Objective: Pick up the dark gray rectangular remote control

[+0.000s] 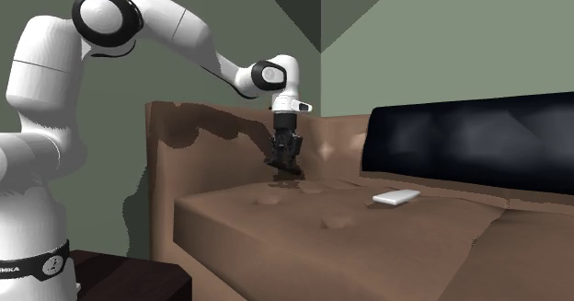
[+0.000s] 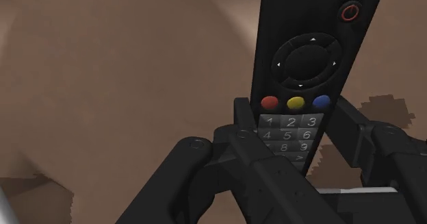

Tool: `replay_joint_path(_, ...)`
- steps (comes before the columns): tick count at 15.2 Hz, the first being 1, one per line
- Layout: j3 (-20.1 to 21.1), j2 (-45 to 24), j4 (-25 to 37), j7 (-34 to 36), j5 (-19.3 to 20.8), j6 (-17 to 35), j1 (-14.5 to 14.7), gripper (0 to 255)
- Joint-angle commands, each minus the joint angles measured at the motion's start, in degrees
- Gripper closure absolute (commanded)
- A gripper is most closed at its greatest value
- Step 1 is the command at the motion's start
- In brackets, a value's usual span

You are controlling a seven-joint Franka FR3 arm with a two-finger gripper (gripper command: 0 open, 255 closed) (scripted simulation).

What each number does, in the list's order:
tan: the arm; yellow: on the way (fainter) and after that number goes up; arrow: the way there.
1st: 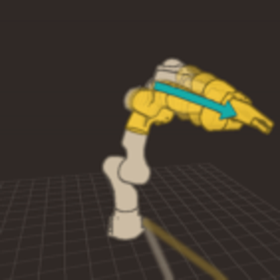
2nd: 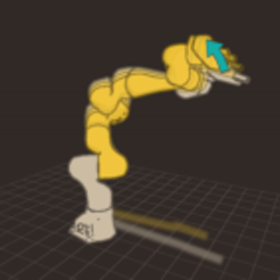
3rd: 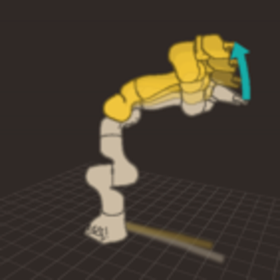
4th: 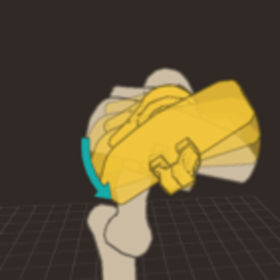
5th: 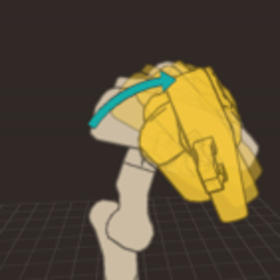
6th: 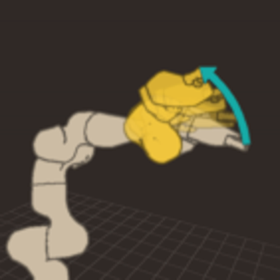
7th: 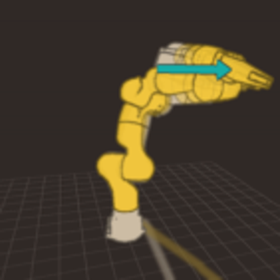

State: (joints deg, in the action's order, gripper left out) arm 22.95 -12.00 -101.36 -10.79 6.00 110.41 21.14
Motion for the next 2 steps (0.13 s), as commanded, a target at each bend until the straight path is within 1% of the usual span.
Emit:
replay_joint_path(1, 0.07, 0.23, 0.6, 0.0, -0.12, -0.83, 0.05, 255)
replay_joint_path(2, 0.07, 0.22, 0.61, 0.0, -0.12, -0.84, 0.05, 255)
